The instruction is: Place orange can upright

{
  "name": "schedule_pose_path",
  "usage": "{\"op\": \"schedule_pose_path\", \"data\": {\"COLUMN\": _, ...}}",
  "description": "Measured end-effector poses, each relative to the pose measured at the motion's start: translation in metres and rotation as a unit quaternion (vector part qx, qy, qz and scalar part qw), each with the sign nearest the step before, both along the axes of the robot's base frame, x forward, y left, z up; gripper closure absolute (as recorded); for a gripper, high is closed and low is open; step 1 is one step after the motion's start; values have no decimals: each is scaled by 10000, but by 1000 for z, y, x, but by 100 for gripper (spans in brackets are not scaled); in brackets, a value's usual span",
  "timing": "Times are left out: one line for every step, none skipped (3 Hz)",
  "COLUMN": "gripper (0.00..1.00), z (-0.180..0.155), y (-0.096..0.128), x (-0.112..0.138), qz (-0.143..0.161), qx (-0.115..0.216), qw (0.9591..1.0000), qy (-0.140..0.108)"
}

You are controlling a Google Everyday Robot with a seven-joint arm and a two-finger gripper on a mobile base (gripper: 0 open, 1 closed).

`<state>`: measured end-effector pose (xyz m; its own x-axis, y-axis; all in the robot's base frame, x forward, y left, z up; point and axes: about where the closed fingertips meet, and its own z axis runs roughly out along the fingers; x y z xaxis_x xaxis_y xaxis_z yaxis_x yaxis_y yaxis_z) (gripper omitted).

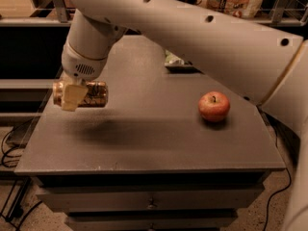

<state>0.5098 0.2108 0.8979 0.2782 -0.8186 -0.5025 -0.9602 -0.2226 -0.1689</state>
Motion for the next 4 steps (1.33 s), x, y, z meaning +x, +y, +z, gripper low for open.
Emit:
{"op": "schedule_pose_path", "data": {"gripper": 100, "z": 26, "y": 0, "x": 1, "qz": 194, "qx": 1063, "qw": 9940, "qy": -179}}
{"op": "schedule_pose_path", "data": {"gripper": 100, "z": 49, "y": 1, "x": 1, "qz": 398, "qx": 2285, "qw": 9727, "qy": -92}}
{"op": "schedule_pose_path", "data": {"gripper": 100, "z": 65, "y": 4, "x": -7, "qz": 791, "qx": 3315, "qw": 9401, "qy": 34}}
{"op": "schedule_pose_path", "data": {"gripper": 100, "z": 70, "y": 5, "x": -13, "qz": 1112, "qx": 3954, "qw": 9117, "qy": 99}}
